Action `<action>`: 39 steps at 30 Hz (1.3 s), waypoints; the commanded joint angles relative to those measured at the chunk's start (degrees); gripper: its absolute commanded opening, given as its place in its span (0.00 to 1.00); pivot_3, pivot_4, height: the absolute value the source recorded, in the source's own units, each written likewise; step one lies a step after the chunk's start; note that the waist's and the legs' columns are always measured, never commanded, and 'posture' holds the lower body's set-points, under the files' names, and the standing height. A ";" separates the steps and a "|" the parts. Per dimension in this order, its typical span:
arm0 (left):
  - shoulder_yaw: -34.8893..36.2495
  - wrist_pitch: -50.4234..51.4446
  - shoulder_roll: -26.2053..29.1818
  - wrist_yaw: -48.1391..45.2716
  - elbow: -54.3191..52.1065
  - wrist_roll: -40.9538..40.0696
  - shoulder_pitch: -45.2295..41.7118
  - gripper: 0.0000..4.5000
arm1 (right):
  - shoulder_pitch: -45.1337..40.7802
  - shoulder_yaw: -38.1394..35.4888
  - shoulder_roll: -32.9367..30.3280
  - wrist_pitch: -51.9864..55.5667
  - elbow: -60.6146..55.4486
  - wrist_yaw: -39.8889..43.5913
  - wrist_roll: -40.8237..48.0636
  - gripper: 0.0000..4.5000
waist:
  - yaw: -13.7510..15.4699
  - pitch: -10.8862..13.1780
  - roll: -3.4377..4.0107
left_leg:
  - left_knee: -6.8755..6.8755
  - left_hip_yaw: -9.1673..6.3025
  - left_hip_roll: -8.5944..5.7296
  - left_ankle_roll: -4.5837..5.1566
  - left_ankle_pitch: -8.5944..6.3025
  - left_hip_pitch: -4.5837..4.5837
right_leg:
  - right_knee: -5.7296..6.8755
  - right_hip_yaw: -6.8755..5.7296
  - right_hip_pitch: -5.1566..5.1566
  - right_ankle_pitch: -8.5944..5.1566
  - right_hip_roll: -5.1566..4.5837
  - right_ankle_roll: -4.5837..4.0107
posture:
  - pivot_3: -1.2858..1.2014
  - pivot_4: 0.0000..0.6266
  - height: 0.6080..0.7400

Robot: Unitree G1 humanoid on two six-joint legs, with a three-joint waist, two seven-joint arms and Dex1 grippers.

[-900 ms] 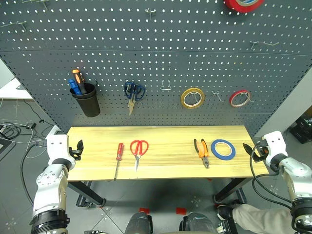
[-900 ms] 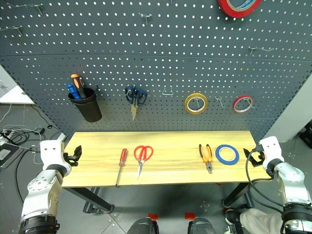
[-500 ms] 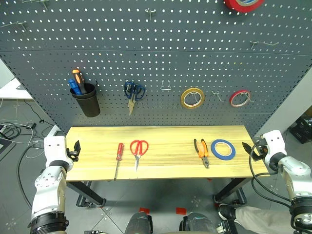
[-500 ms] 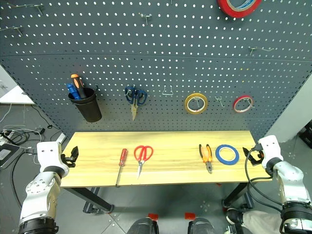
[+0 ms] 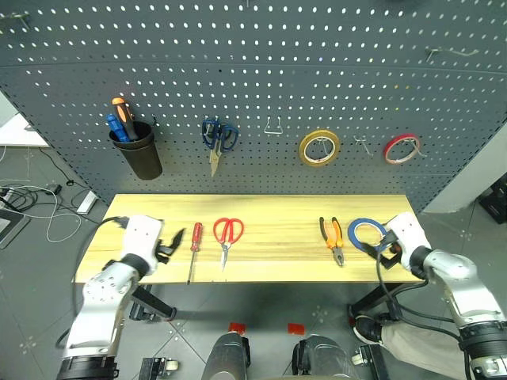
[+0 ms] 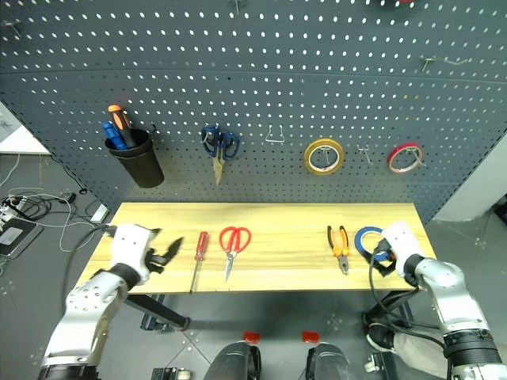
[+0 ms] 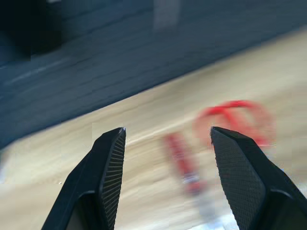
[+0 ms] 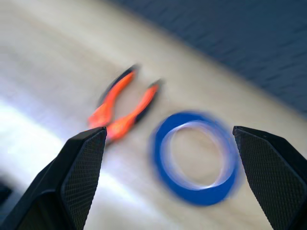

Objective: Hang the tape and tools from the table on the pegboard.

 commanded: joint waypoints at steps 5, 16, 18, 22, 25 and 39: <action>-11.90 1.75 5.51 -13.15 -10.18 0.90 -4.77 0.66 | -6.68 5.07 -2.54 4.90 2.49 2.78 -4.37 1.00 | -0.38 4.05 0.16 | -0.05 0.05 0.03 0.08 -0.04 -0.07 | 0.00 0.05 -0.11 -0.04 0.02 -0.06 | 0.52 0.49 1.00; -22.16 -2.72 7.68 -22.68 -12.48 5.20 -11.86 0.66 | -29.16 12.21 -1.04 -3.12 36.10 7.94 -12.15 1.00 | -0.26 8.60 0.11 | -0.18 0.18 -0.03 0.04 -0.06 -0.26 | -0.05 0.02 -0.26 -0.25 -0.04 0.06 | 0.54 0.56 1.00; -22.78 -2.62 7.24 -22.74 -12.82 5.44 -12.23 0.67 | -32.30 13.09 -0.91 -2.87 41.11 10.38 -12.77 0.91 | -0.28 8.92 0.11 | -0.19 0.19 -0.05 -0.03 -0.07 -0.32 | -0.12 -0.01 -0.26 -0.28 -0.07 0.07 | 0.54 0.56 1.00; -23.66 -2.54 5.91 -22.50 -13.08 5.82 -12.76 0.67 | -35.86 15.60 -1.40 -4.21 47.07 13.79 -15.58 0.64 | -0.26 9.08 0.14 | -0.19 0.20 -0.05 -0.04 -0.13 -0.35 | -0.24 -0.04 -0.26 -0.29 -0.08 0.10 | 0.54 0.56 1.00; -23.11 -1.69 4.17 -21.95 -13.20 4.50 -12.49 0.67 | -35.70 15.90 -1.98 -6.23 47.19 12.71 -16.74 0.40 | -0.24 9.08 0.14 | -0.17 0.17 -0.05 -0.04 -0.13 -0.34 | -0.22 -0.07 -0.23 -0.30 -0.08 0.11 | 0.53 0.54 1.00; -19.46 -0.28 -3.51 -17.83 -12.13 -0.97 -15.21 0.67 | 4.79 -4.52 -4.39 -2.88 -23.54 -11.56 -21.27 0.15 | -0.51 9.09 0.30 | -0.15 0.06 -0.01 -0.15 -0.16 -0.51 | -0.11 -0.13 -0.37 -0.52 -0.06 0.52 | 0.50 0.51 1.00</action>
